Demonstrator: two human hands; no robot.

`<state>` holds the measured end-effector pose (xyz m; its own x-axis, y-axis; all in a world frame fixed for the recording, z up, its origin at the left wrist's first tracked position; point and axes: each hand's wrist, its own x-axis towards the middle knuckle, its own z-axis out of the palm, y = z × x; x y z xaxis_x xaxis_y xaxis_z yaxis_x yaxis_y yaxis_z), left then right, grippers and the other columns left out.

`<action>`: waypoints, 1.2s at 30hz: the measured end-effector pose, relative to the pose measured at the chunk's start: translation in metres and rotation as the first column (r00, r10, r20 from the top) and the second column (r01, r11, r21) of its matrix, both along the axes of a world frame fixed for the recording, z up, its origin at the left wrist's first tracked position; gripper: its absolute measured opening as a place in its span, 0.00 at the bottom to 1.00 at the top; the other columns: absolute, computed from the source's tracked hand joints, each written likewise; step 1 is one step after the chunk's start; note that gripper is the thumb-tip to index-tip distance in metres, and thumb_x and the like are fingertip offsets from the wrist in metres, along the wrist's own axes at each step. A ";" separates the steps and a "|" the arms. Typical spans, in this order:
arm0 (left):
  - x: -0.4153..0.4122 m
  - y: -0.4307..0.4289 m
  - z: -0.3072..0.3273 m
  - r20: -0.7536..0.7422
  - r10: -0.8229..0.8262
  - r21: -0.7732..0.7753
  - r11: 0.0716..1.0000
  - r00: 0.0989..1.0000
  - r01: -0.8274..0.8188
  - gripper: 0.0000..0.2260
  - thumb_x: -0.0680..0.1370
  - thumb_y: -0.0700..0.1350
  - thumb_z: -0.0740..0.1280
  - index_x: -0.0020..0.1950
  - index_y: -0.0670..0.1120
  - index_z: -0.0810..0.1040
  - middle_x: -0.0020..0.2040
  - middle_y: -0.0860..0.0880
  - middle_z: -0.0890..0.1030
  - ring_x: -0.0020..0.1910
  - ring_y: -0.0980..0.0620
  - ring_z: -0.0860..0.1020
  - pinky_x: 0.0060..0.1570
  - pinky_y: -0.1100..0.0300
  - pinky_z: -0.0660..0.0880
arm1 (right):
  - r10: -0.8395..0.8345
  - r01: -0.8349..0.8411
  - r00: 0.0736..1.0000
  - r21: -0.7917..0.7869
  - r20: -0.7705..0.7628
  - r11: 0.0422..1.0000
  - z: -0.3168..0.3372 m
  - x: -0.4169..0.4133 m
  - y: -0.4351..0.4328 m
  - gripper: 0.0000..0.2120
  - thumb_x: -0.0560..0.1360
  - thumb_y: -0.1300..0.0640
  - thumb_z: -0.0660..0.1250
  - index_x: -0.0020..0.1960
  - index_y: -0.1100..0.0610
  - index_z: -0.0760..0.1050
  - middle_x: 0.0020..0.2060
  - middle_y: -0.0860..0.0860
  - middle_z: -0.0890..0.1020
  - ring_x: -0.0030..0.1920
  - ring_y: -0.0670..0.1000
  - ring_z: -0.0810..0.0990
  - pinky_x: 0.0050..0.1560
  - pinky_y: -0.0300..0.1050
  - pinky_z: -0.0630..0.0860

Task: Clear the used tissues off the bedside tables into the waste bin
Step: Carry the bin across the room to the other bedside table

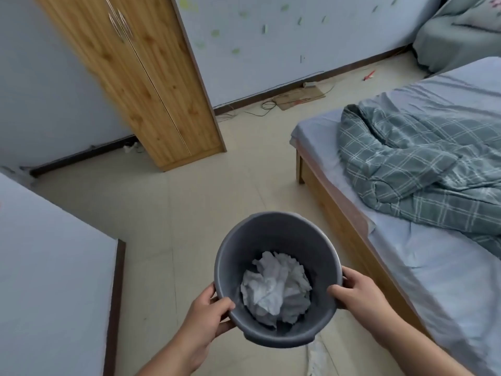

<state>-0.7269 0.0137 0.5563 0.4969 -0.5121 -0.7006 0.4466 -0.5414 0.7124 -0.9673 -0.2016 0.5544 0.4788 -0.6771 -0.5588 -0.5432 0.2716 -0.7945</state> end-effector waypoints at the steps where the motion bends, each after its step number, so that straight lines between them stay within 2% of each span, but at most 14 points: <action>1: 0.011 -0.011 0.005 0.012 0.019 -0.005 1.000 1.000 -0.019 0.20 0.76 0.33 0.67 0.54 0.56 0.88 0.52 0.43 0.90 0.47 0.46 0.89 0.46 0.52 0.86 | 0.033 -0.033 0.999 -0.018 -0.007 0.999 0.005 0.016 -0.016 0.18 0.74 0.67 0.70 0.55 0.47 0.83 0.42 0.47 0.90 0.41 0.49 0.89 0.39 0.43 0.86; 5: 0.060 -0.050 0.017 0.047 0.120 -0.054 0.992 0.992 -0.117 0.20 0.77 0.32 0.66 0.58 0.53 0.87 0.53 0.44 0.90 0.49 0.45 0.89 0.47 0.49 0.87 | 0.186 -0.190 0.982 -0.154 -0.039 0.970 0.024 0.084 -0.083 0.14 0.74 0.60 0.72 0.53 0.42 0.79 0.41 0.40 0.88 0.40 0.41 0.86 0.35 0.35 0.82; 8: 0.095 -0.069 0.016 0.047 0.193 -0.081 0.979 0.980 -0.189 0.20 0.78 0.31 0.65 0.62 0.52 0.85 0.54 0.44 0.90 0.50 0.44 0.89 0.48 0.49 0.87 | 0.266 -0.276 0.961 -0.243 -0.072 0.930 0.030 0.132 -0.114 0.15 0.75 0.56 0.73 0.56 0.38 0.76 0.45 0.39 0.86 0.43 0.38 0.84 0.35 0.32 0.78; 11: 0.133 -0.087 0.001 0.019 0.251 -0.085 0.965 0.968 -0.248 0.21 0.79 0.31 0.66 0.62 0.52 0.85 0.55 0.44 0.90 0.52 0.42 0.89 0.47 0.48 0.87 | 0.305 -0.322 0.946 -0.244 -0.106 0.915 0.017 0.180 -0.138 0.16 0.75 0.55 0.72 0.56 0.37 0.75 0.47 0.39 0.86 0.45 0.41 0.85 0.39 0.37 0.82; 15: 0.198 -0.118 -0.029 -0.052 0.284 -0.086 0.954 0.958 -0.287 0.21 0.78 0.30 0.67 0.56 0.55 0.88 0.52 0.45 0.90 0.49 0.44 0.89 0.43 0.51 0.86 | 0.345 -0.374 0.922 -0.169 -0.177 0.912 -0.010 0.251 -0.175 0.14 0.76 0.57 0.73 0.57 0.42 0.77 0.47 0.42 0.87 0.46 0.45 0.86 0.46 0.47 0.87; 18: 0.252 -0.149 -0.040 -0.093 0.286 -0.069 0.954 0.954 -0.293 0.21 0.77 0.30 0.66 0.61 0.52 0.87 0.53 0.42 0.90 0.48 0.43 0.89 0.44 0.50 0.86 | 0.357 -0.392 0.912 -0.175 -0.200 0.903 -0.016 0.305 -0.207 0.14 0.76 0.55 0.73 0.59 0.43 0.78 0.48 0.42 0.87 0.47 0.45 0.86 0.49 0.48 0.86; 21: 0.309 -0.190 -0.039 -0.100 0.251 -0.061 0.964 0.963 -0.258 0.20 0.78 0.30 0.65 0.62 0.49 0.85 0.53 0.42 0.90 0.46 0.44 0.89 0.45 0.49 0.86 | 0.342 -0.383 0.918 -0.220 -0.202 0.897 -0.010 0.355 -0.245 0.15 0.76 0.53 0.72 0.61 0.42 0.76 0.49 0.42 0.86 0.49 0.45 0.85 0.50 0.47 0.86; 26: 0.398 -0.284 -0.008 -0.027 0.124 -0.135 0.983 0.992 -0.127 0.20 0.75 0.34 0.68 0.60 0.54 0.87 0.54 0.45 0.90 0.49 0.47 0.89 0.47 0.52 0.86 | 0.243 -0.275 0.960 -0.299 -0.140 0.914 0.003 0.406 -0.325 0.16 0.75 0.49 0.73 0.60 0.38 0.76 0.45 0.35 0.85 0.43 0.36 0.84 0.36 0.32 0.79; 29: 0.438 -0.348 0.000 -0.001 0.048 -0.168 0.985 0.999 -0.048 0.21 0.72 0.38 0.70 0.60 0.57 0.86 0.56 0.46 0.89 0.53 0.47 0.89 0.48 0.55 0.86 | 0.181 -0.206 0.977 -0.296 -0.109 0.933 -0.004 0.430 -0.375 0.17 0.75 0.50 0.74 0.61 0.38 0.75 0.47 0.37 0.86 0.45 0.37 0.84 0.39 0.35 0.81; 32: 0.469 -0.411 -0.010 0.026 -0.003 -0.139 0.990 1.000 0.007 0.22 0.77 0.33 0.67 0.62 0.56 0.86 0.56 0.45 0.89 0.54 0.46 0.88 0.49 0.55 0.85 | 0.141 -0.165 0.984 -0.267 -0.104 0.950 -0.026 0.457 -0.426 0.16 0.77 0.52 0.73 0.61 0.41 0.75 0.49 0.39 0.86 0.47 0.41 0.85 0.43 0.38 0.83; 36: 0.512 -0.491 -0.019 0.030 -0.026 -0.075 0.997 0.999 0.028 0.22 0.76 0.32 0.67 0.60 0.56 0.87 0.55 0.44 0.89 0.52 0.45 0.89 0.48 0.54 0.86 | 0.151 -0.180 0.979 -0.229 -0.139 0.957 -0.053 0.497 -0.494 0.17 0.76 0.49 0.71 0.63 0.40 0.73 0.49 0.37 0.85 0.46 0.36 0.83 0.41 0.34 0.78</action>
<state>-0.2147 -0.4772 0.5369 0.5016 -0.5768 -0.6447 0.4107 -0.4971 0.7643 -0.4708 -0.6958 0.5018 0.5360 -0.7145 -0.4496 -0.6584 -0.0205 -0.7524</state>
